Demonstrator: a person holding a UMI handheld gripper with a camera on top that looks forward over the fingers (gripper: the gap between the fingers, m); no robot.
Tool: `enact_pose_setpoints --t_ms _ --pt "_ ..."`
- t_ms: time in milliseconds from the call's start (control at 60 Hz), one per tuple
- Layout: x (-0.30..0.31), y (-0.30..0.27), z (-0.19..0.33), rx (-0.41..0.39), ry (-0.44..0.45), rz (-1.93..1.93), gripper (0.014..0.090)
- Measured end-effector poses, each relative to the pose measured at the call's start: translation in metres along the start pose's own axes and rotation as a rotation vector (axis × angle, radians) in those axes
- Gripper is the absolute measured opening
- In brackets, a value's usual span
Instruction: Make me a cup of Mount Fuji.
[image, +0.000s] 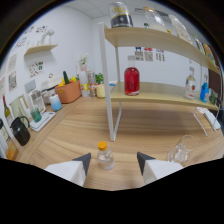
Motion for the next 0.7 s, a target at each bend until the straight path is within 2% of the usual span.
enact_pose_setpoints --t_ms 150,333,433,700 --pt "0.055 -0.018 -0.046 0.076 0.047 -0.004 0.0859" --pt "0.145 0.002 -0.081 0.030 0.154 0.035 0.0860" --pt "0.189 -0.003 -0.095 0.029 0.203 0.053 0.0855" --pt "0.267 -0.105 -0.086 0.203 0.233 0.043 0.0857"
